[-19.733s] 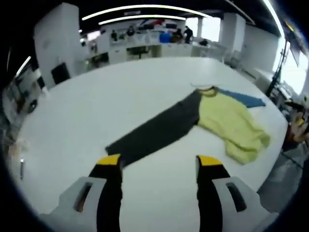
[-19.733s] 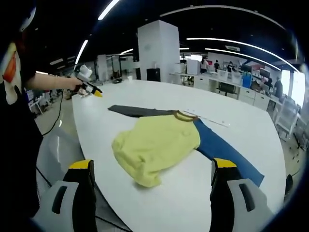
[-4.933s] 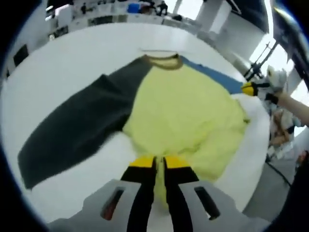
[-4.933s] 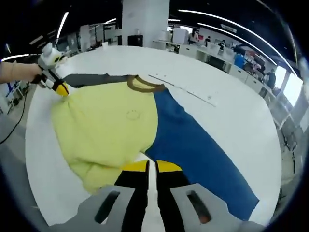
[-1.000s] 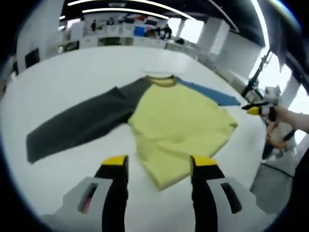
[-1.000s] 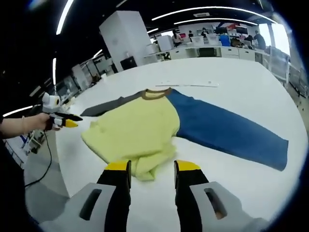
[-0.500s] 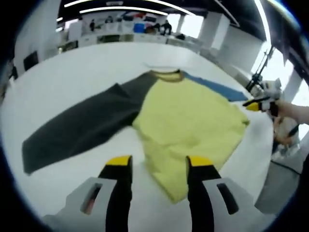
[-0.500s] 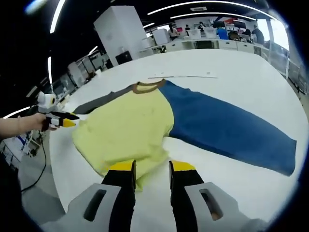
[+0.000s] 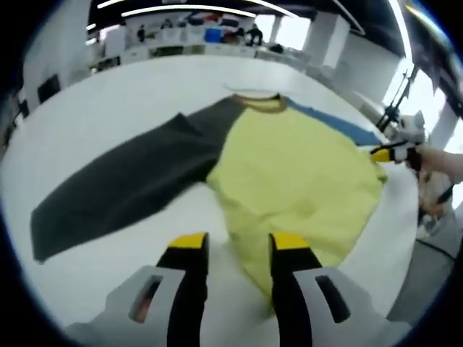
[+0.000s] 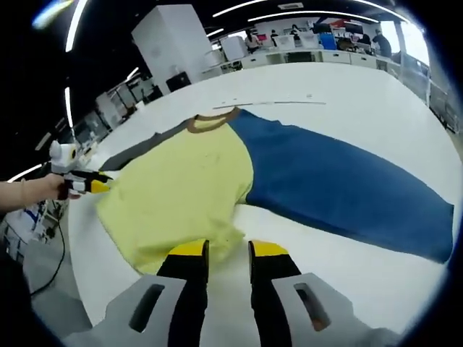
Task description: Fold the garment on the visible template until the final outline fits inside the template.
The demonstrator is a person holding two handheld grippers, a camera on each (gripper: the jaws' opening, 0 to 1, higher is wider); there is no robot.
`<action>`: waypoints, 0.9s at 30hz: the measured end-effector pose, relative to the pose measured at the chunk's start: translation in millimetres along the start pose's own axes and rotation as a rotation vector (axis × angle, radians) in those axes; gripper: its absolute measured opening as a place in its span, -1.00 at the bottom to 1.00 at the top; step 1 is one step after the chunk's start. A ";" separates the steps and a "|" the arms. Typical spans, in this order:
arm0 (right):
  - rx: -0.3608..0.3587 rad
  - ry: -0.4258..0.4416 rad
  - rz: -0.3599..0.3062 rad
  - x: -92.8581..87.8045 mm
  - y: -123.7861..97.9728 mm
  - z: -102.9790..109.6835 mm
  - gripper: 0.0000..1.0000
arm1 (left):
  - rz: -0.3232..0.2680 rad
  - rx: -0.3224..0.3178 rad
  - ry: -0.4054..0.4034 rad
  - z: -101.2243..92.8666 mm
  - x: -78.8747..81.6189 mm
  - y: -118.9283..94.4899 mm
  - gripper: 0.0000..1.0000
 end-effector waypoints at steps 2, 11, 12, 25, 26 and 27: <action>0.003 -0.006 -0.001 0.7 0.9 -0.4 -0.61 | 0.001 0.002 0.004 0.1 0.3 0.7 -0.46; 0.003 -0.026 -0.017 5.6 0.2 1.4 -0.81 | -0.002 0.007 0.030 -1.1 1.9 2.2 -0.64; 0.001 -0.029 -0.022 6.6 -0.8 1.8 -0.84 | -0.005 0.008 0.034 -1.5 2.4 1.6 -0.68; 0.020 -0.086 -0.048 15.3 -13.2 9.0 -0.94 | -0.011 -0.009 0.069 -6.9 5.3 -7.5 -1.00; 0.024 -0.095 -0.049 16.0 -15.0 10.0 -0.94 | -0.015 -0.010 0.071 -7.4 6.3 -9.4 -1.00; 0.030 -0.113 -0.052 17.6 -18.7 11.6 -0.94 | -0.021 -0.014 0.073 -8.0 7.9 -12.2 -1.00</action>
Point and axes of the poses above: the point that each gripper's makers call its tool centre point, and the gripper's own axes: y roughly forward along the fingers, z roughly to its left, x roughly out of its top, the point moved 5 cm from there along -y, roughly backward along the fingers, and after that the axes turned 9 degrees about -y, right-handed, at the moved point
